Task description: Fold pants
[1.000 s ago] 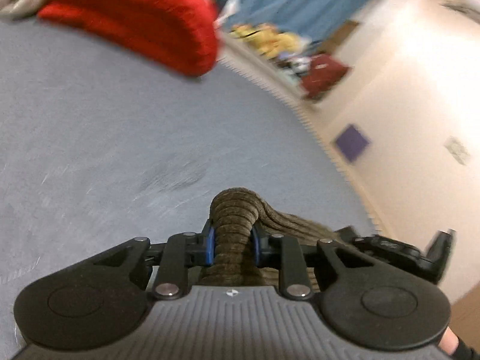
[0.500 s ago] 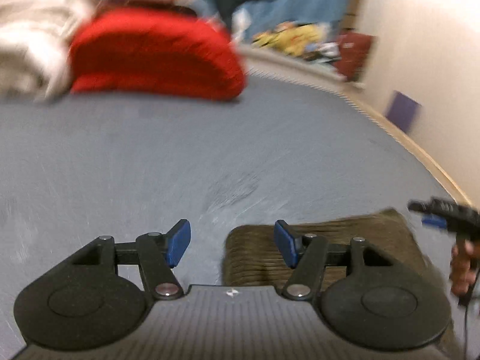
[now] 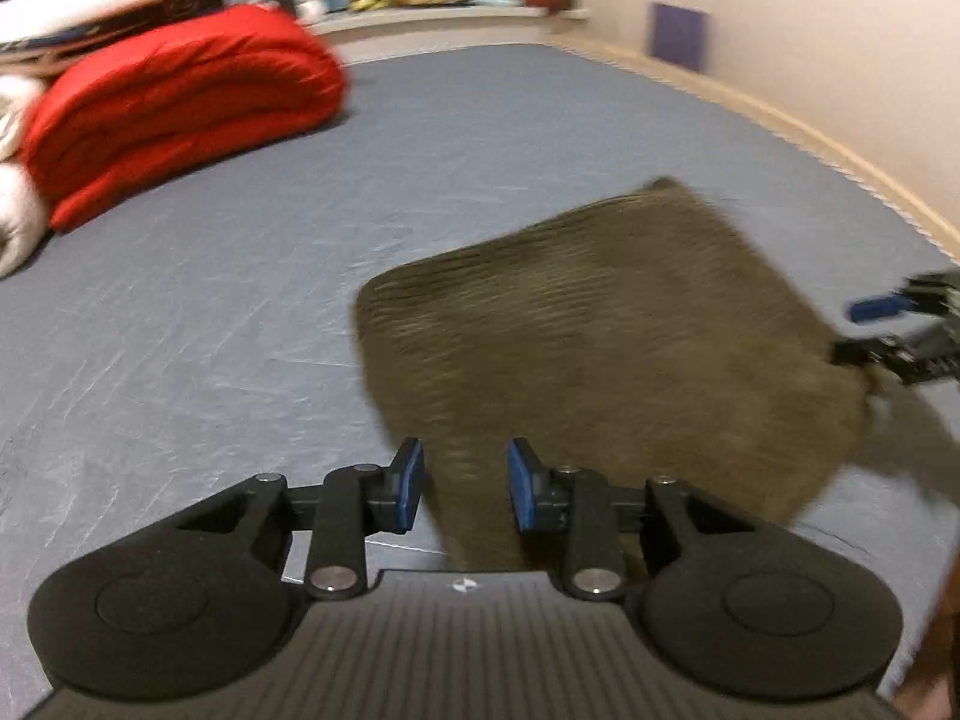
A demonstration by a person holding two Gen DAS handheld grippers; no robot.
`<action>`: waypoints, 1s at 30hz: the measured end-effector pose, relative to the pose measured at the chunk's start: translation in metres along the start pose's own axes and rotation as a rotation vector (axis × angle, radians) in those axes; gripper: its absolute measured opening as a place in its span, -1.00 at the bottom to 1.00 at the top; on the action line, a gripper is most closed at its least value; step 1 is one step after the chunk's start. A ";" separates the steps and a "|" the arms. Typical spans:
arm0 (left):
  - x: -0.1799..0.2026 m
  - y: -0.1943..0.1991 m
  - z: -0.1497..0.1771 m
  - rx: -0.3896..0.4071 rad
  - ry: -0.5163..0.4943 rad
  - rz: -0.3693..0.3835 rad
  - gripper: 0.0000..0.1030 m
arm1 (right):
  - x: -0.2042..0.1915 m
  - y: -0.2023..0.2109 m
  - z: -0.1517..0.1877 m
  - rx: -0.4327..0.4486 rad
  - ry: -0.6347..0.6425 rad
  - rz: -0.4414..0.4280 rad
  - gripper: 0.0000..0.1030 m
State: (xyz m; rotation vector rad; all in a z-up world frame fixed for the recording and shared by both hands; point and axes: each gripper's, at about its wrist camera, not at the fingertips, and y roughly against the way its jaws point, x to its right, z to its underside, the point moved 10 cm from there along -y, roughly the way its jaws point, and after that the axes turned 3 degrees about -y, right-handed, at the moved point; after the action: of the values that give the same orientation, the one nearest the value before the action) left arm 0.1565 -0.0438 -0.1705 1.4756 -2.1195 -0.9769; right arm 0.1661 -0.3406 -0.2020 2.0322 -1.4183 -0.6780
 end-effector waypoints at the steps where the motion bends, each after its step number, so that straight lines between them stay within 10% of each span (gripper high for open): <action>1: 0.009 -0.003 0.008 -0.035 -0.030 0.036 -0.33 | 0.000 0.002 0.004 -0.005 0.000 0.008 0.34; 7: 0.036 -0.005 0.038 -0.144 -0.185 -0.124 -0.29 | 0.008 0.015 0.021 -0.104 -0.101 0.082 0.39; 9: 0.041 0.020 0.028 -0.086 -0.096 -0.153 -0.02 | 0.009 0.031 0.013 -0.078 -0.160 0.102 0.45; 11: 0.048 0.055 0.018 0.002 0.036 -0.174 0.68 | 0.002 0.051 0.007 -0.043 -0.215 0.108 0.60; 16: 0.093 0.104 0.012 0.078 0.127 -0.184 0.74 | -0.037 0.106 -0.002 0.110 -0.278 0.101 0.99; 24: 0.108 0.118 0.011 0.154 0.231 -0.245 0.81 | -0.065 0.126 -0.003 0.305 -0.195 0.141 0.99; 30: 0.095 0.096 0.024 0.087 0.282 -0.281 0.99 | -0.064 0.090 0.021 0.205 -0.257 0.151 0.99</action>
State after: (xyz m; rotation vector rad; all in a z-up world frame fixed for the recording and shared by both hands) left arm 0.0414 -0.1036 -0.1251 1.8697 -1.8083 -0.7209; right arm 0.0726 -0.3084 -0.1484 2.0175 -1.8365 -0.7776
